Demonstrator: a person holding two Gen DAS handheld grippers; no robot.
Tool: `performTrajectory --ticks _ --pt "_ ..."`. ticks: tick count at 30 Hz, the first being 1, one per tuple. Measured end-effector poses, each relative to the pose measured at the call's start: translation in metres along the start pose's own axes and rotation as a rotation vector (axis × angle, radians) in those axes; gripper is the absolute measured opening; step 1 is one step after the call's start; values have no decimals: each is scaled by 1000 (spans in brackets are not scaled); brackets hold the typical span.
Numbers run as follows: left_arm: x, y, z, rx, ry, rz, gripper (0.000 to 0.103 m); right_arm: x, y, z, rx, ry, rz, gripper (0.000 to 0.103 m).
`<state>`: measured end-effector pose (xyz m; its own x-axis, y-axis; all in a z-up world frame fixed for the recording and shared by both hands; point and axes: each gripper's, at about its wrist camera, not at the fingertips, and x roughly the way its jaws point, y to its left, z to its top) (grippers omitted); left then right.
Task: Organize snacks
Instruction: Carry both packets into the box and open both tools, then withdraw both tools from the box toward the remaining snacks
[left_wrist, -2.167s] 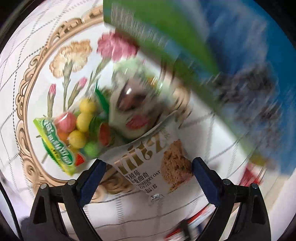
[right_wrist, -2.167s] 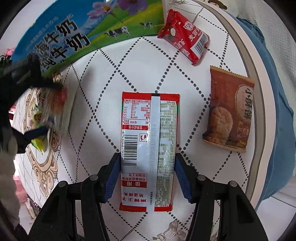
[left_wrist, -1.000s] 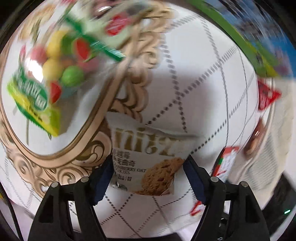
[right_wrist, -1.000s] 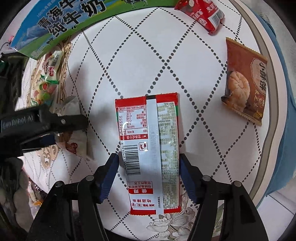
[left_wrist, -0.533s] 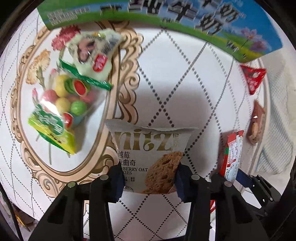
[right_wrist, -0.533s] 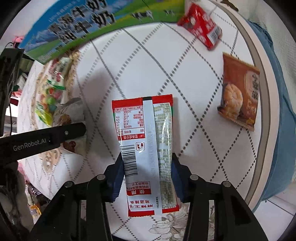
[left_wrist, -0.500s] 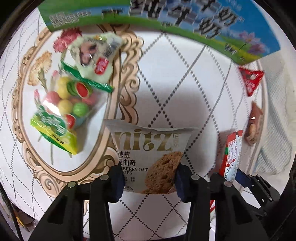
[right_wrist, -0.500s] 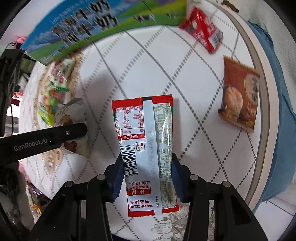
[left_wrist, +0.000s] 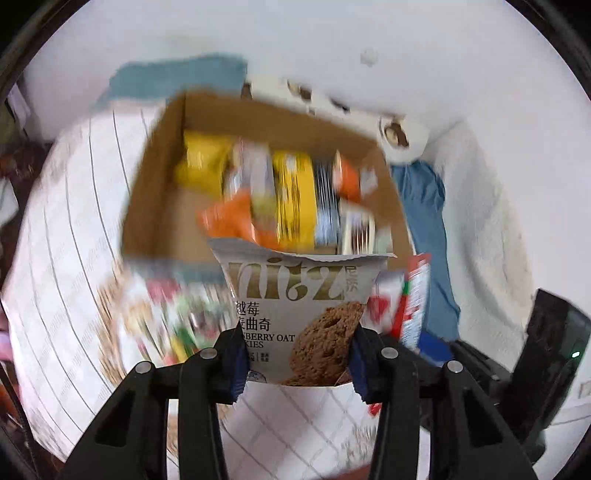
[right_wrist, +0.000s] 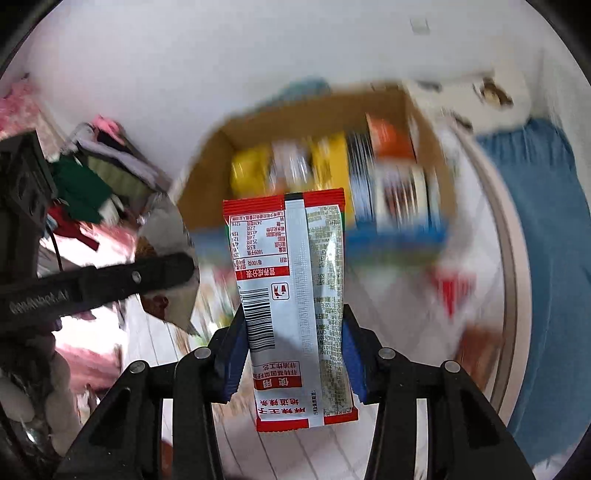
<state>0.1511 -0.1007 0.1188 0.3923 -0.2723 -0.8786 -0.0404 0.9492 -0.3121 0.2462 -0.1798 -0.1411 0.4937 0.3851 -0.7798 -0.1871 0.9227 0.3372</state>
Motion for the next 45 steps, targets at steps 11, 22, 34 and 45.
performTrajectory --ticks 11,22,34,45 --pt "99 42 86 -52 89 226 41 92 -5 106 -4 -7 -117 48" --pt "153 71 84 -86 222 318 50 171 -39 91 81 208 -149 87" --pt "152 56 73 -79 211 308 94 173 -40 87 56 254 -221 99" --pt "116 37 47 -42 70 339 94 131 -37 81 -3 169 -281 99"
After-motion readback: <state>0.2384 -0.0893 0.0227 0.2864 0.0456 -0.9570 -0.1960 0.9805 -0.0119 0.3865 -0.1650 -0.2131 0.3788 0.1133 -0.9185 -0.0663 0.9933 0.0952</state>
